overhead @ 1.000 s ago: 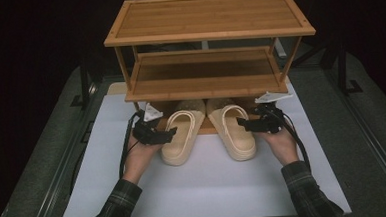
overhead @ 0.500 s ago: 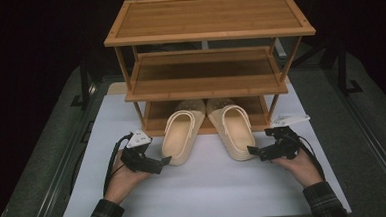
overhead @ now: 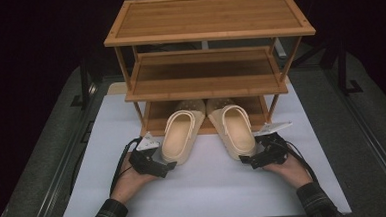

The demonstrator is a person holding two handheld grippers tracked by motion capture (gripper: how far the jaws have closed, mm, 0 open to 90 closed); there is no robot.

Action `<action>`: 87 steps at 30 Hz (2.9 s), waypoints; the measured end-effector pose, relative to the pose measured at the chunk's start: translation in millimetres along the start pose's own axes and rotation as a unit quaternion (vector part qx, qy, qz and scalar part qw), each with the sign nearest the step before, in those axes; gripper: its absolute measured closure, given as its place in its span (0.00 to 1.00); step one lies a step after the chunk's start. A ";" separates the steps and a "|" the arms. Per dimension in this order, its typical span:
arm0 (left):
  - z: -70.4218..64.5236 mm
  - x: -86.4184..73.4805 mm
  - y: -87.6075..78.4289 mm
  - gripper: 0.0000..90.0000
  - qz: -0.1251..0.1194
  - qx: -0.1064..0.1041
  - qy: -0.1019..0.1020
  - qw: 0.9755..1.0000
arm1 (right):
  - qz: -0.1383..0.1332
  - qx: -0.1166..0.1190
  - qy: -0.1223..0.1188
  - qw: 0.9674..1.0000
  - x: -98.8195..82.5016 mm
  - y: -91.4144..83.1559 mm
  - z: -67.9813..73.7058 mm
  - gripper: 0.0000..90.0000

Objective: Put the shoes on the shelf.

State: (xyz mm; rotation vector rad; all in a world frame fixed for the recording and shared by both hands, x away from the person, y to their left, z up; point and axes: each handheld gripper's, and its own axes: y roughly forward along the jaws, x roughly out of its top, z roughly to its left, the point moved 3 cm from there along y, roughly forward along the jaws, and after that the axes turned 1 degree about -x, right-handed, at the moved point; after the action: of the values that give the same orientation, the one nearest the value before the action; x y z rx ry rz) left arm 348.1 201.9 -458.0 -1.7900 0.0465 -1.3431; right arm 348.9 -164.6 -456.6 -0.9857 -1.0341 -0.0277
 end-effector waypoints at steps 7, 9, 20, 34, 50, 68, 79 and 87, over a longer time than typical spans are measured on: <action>-1.8 4.0 6.8 0.04 0.005 -0.002 0.014 1.000 | 0.005 -0.001 -0.003 1.000 0.8 8.9 -0.9 0.00; -2.4 5.2 7.7 0.03 0.003 -0.002 0.011 1.000 | 0.004 -0.001 -0.001 1.000 1.2 8.7 -0.6 0.00; -13.7 23.2 26.4 0.03 -0.009 -0.008 0.003 1.000 | 0.002 -0.004 -0.015 1.000 13.7 21.8 7.3 0.00; -19.3 41.9 51.9 0.05 -0.016 -0.006 -0.005 1.000 | 0.001 -0.029 -0.008 1.000 31.5 45.9 24.0 0.00; -10.2 56.2 54.8 0.10 -0.005 0.007 -0.002 1.000 | -0.005 -0.042 0.017 0.999 43.5 48.2 18.1 0.05; 27.6 73.8 82.8 0.10 -0.015 0.012 -0.016 1.000 | -0.008 -0.060 0.000 0.998 72.2 70.2 -19.5 0.05; 35.5 77.5 97.0 0.10 -0.011 0.032 -0.016 0.999 | -0.022 -0.073 0.012 0.997 69.3 83.5 -35.9 0.08; 36.8 76.4 94.9 0.10 -0.013 0.022 -0.033 0.999 | -0.012 -0.076 0.034 0.996 65.7 83.6 -32.9 0.04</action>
State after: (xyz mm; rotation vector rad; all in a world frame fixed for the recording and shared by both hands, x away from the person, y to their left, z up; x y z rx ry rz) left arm 451.3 127.6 -462.7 -1.8015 -0.0418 -1.2921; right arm 445.6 -111.1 -469.5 -1.1037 -0.9917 -0.1602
